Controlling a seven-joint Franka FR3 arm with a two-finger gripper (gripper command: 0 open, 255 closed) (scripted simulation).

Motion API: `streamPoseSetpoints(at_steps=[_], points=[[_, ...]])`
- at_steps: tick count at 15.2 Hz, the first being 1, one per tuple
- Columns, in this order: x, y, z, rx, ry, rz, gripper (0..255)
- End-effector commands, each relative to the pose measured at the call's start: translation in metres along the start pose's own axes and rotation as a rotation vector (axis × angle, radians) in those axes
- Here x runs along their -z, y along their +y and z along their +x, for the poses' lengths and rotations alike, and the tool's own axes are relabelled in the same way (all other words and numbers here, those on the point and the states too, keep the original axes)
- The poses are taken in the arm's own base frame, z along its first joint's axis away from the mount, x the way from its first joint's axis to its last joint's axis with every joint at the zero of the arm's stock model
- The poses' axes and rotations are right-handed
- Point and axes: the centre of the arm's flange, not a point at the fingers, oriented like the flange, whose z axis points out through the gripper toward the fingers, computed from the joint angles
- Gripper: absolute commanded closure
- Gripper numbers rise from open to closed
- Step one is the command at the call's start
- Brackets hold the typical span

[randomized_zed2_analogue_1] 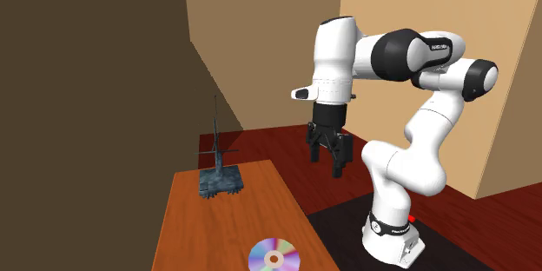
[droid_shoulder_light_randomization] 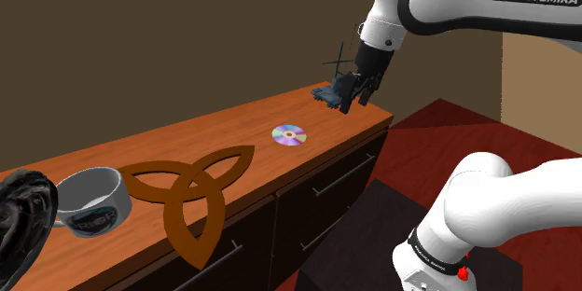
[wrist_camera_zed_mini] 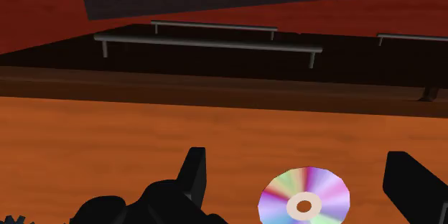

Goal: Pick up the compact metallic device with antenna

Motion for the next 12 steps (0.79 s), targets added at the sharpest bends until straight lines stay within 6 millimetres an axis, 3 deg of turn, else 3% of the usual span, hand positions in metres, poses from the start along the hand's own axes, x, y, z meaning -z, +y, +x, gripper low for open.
streamPoseSetpoints(at_steps=[1, 12], points=[[0.000, 0.000, 0.000, 0.000, 0.000, 0.000, 0], [0.003, 0.101, 0.093, -0.093, 0.041, -0.030, 0]])
